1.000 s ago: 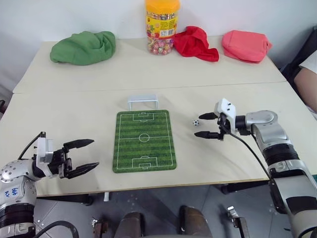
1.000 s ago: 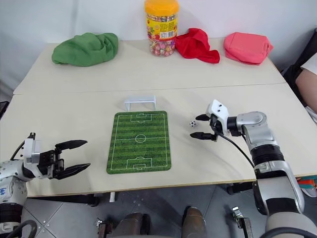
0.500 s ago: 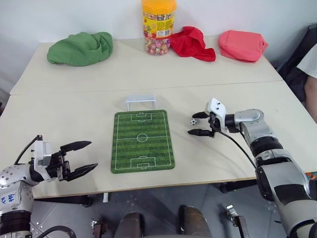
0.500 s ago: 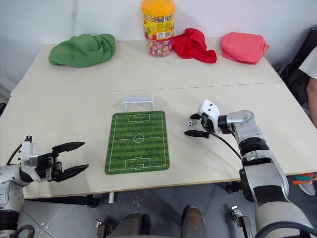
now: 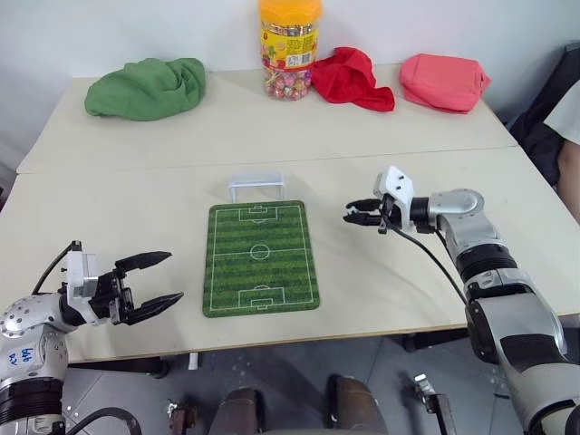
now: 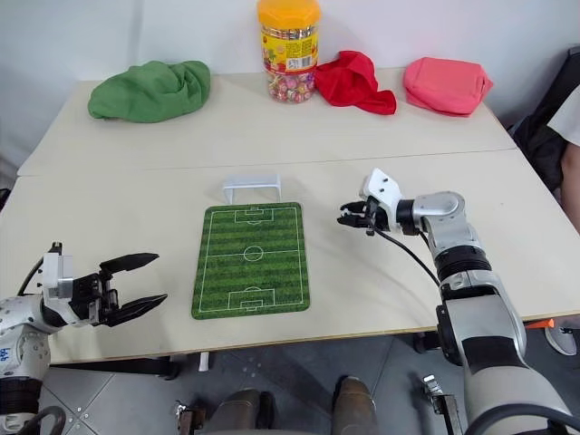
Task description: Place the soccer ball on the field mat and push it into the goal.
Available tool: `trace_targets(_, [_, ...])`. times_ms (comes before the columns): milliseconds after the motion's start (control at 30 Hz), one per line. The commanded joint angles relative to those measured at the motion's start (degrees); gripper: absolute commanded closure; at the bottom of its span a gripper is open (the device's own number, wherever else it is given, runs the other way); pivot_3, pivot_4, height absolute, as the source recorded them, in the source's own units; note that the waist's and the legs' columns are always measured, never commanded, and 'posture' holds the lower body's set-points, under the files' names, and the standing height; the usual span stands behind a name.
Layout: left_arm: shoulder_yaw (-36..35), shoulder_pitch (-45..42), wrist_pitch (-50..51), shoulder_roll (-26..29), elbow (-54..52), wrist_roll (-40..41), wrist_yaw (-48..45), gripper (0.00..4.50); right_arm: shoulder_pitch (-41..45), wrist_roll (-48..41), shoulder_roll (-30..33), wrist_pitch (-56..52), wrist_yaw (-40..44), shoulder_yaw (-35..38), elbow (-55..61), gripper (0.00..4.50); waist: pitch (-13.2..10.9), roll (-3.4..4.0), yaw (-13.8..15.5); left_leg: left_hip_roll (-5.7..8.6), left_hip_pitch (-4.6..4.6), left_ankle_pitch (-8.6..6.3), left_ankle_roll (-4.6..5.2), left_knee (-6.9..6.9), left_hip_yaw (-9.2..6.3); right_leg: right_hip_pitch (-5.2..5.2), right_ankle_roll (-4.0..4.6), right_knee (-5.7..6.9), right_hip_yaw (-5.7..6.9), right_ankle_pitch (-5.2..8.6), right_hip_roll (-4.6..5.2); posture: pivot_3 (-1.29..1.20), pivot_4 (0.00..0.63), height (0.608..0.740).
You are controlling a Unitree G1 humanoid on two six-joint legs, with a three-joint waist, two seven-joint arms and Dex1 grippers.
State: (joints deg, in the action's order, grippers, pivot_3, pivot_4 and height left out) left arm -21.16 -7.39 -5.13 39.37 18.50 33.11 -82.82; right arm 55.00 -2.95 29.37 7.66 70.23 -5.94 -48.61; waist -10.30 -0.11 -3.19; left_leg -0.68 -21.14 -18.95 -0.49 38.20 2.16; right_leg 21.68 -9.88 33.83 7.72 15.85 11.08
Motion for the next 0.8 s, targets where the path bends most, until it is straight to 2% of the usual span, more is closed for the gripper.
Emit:
trace_targets(33, [0.26,-0.55,-1.11,0.64,0.17,0.69,-2.84,0.00,-5.72,-1.64,1.56,-14.66,2.67,-3.48,23.33,3.65,0.00,0.01,0.12,-0.01,0.00,0.00,-0.01,0.00,0.00,0.00,0.00,0.00,0.00,0.00,-0.01,0.00,0.150,0.740])
trace_targets(133, [0.93,-0.46,-1.41,1.26,0.93,0.37,-5.58,0.00,-10.81,-5.19,-0.12,-27.07,2.01,-6.73,42.80,3.65,0.00,0.01,0.29,-0.06,-0.04,-0.03,-0.04,0.00,-0.02,0.05,0.00,0.00,0.02,0.00,-0.06,0.00,0.150,0.740])
trace_targets(233, [1.25,-0.27,-2.24,1.88,1.95,0.12,-7.12,0.00,-12.89,-5.86,-1.79,-34.13,0.49,-10.46,52.77,3.65,0.00,0.00,0.27,-0.08,-0.03,-0.03,-0.06,0.02,0.04,0.09,0.01,0.03,-0.03,0.00,-0.09,0.00,0.150,0.740])
trace_targets(333, [1.23,-0.17,-3.19,2.50,3.26,0.25,-7.40,0.00,-13.31,-6.15,-3.52,-39.53,-1.47,-13.88,58.03,3.65,0.00,0.00,0.75,-0.07,-0.04,-0.04,-0.05,0.07,0.03,0.09,0.02,0.04,-0.05,-0.01,-0.08,0.00,0.150,0.740])
trace_targets(500, [0.37,4.48,-6.05,4.40,5.18,-0.38,-7.95,0.00,-12.74,-2.52,-8.03,-41.74,-5.72,-22.13,58.98,3.65,0.02,-0.03,1.10,-0.10,-0.06,-0.08,-0.10,0.00,0.13,0.28,0.04,0.11,-0.06,0.00,-0.10,0.00,0.150,0.740])
trace_targets(800, [0.29,11.91,-7.54,4.08,0.91,1.48,-6.86,0.00,-12.84,1.74,-9.11,-38.53,-7.02,-29.21,54.28,3.65,0.07,-0.12,1.43,-0.15,-0.26,-0.08,-0.09,0.01,0.40,0.67,0.11,0.26,-0.11,-0.04,-0.11,0.00,0.150,0.740])
